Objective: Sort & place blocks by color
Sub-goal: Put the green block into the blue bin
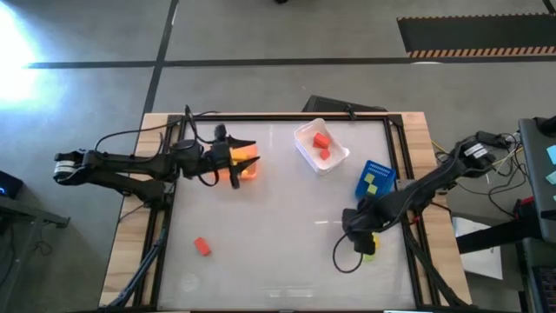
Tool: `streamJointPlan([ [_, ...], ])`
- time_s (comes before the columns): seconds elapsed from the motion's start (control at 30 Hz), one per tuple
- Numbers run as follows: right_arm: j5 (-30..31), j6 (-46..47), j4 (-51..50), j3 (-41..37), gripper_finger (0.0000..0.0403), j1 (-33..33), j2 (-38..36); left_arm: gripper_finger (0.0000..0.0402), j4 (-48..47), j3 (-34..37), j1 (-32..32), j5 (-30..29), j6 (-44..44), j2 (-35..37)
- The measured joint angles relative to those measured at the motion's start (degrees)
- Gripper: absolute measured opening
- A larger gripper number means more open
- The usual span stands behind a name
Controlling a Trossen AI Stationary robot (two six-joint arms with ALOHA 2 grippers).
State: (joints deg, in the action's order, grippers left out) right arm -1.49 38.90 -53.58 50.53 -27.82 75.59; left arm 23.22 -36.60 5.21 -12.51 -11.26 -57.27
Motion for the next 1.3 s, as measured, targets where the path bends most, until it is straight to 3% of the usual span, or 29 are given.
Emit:
streamJointPlan([
  [0.2, 3.5, -6.5, -2.7, 1.6, 0.0226, -2.2, 3.4, 0.0203, 3.9, 0.0, 0.0, -0.3, -5.8, 1.3],
  [0.57, 9.3, -9.3, -1.9, 1.6, 0.0226, -3.6, 5.6, 0.0203, 2.8, 0.3, 0.0, -1.4, -5.9, 1.9],
  [0.9, 9.5, -9.2, -0.3, 1.5, 0.0226, -3.9, 5.6, 0.0203, 1.2, 0.4, -0.1, -1.4, -4.1, 1.8],
  [1.3, 5.7, -9.5, 4.7, 1.5, 0.0226, -6.2, 8.8, 0.0203, 0.6, 0.4, -0.1, -1.3, -4.0, 1.8],
])
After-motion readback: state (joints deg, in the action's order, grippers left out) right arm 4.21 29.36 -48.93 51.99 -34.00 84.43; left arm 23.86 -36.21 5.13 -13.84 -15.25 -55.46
